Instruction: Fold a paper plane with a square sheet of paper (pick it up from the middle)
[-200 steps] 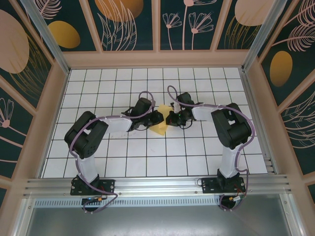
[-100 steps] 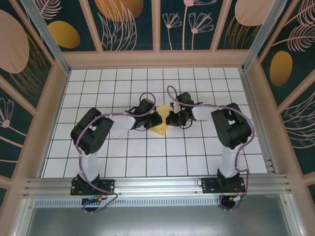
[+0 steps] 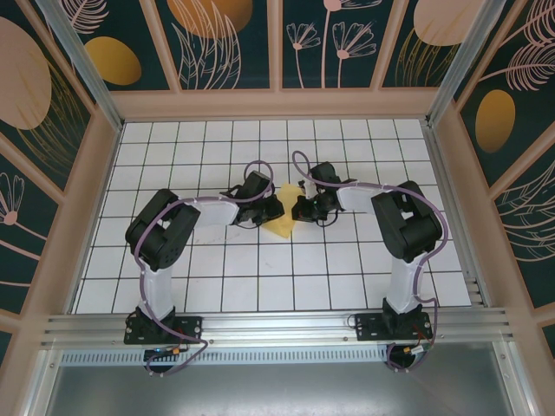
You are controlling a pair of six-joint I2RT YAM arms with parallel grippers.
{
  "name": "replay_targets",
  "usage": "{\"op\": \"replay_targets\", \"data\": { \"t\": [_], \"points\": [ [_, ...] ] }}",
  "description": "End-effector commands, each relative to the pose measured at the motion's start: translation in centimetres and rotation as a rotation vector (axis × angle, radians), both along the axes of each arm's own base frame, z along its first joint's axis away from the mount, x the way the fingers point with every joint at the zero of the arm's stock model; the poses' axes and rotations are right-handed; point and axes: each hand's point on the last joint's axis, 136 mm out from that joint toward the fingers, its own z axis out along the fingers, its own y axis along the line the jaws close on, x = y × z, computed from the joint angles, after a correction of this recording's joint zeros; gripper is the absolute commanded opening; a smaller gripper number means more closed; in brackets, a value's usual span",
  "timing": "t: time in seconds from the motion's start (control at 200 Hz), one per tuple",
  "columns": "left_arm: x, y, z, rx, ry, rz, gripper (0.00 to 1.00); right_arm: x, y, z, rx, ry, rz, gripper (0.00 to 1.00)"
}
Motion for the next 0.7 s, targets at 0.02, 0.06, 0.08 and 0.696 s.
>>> {"op": "replay_targets", "data": {
  "t": [0.02,0.06,0.08,0.696],
  "points": [
    [1.9,2.5,-1.5,0.078,0.007,0.061,0.18,-2.3,-4.8,-6.4,-0.281,0.093,-0.022,0.03],
    [2.2,2.6,-1.4,0.077,0.003,0.064,0.18,-2.3,-5.1,-6.6,-0.298,0.096,-0.025,0.03],
    [2.3,2.7,-1.4,0.077,0.001,0.065,0.18,-2.3,-5.1,-6.6,-0.302,0.097,-0.025,0.03],
    [4.9,3.6,4.9,0.065,-0.167,-0.062,0.2,-2.0,-4.5,-5.7,-0.278,0.063,-0.007,0.03]
  ]
}}
